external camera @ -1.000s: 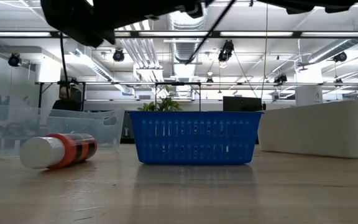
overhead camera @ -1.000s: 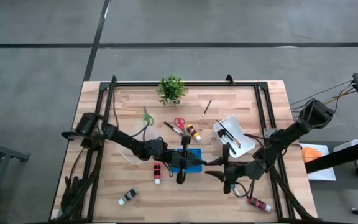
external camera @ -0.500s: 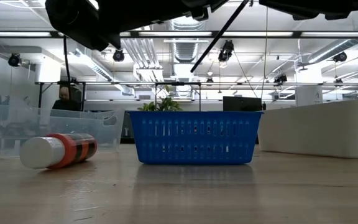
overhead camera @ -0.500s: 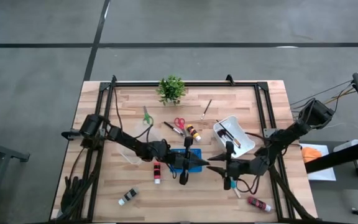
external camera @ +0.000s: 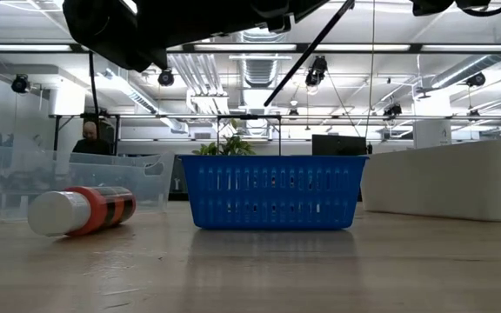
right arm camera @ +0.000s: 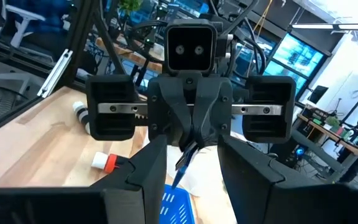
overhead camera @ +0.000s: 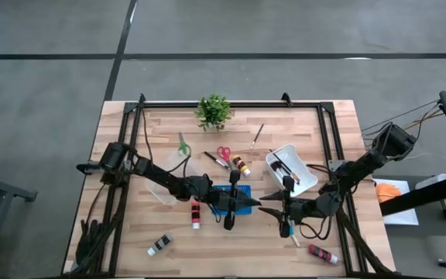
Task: Pick & Place Paint Supplies
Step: Put the eyelash brush in the white bin
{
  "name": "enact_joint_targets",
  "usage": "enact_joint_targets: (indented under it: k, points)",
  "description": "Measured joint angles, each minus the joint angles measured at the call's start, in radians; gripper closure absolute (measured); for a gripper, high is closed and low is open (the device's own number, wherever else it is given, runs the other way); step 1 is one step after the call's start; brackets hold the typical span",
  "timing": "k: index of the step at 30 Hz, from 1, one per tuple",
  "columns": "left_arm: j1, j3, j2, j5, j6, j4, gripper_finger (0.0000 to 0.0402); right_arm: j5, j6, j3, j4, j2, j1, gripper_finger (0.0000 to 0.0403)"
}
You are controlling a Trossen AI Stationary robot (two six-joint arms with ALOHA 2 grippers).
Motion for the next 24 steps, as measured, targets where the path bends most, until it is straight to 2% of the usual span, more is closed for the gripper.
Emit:
enact_joint_targets:
  k: [4, 12, 21, 24]
  points:
    - [0.000, 0.000, 0.000, 0.000, 0.000, -0.004, 0.0399, 0.000, 0.003, 0.000, 0.004, 0.000, -0.002, 0.0278]
    - [-0.001, -0.001, 0.000, 0.011, 0.000, -0.004, 0.0399, -0.005, 0.005, 0.000, -0.012, 0.000, -0.001, 0.0384]
    - [0.000, -0.001, -0.002, 0.053, -0.002, -0.020, 0.0399, -0.007, 0.007, 0.000, -0.015, 0.000, -0.001, 0.0391]
    - [0.000, -0.001, -0.003, 0.052, -0.004, -0.037, 0.0384, 0.008, 0.006, 0.000, -0.016, 0.000, -0.001, 0.0391]
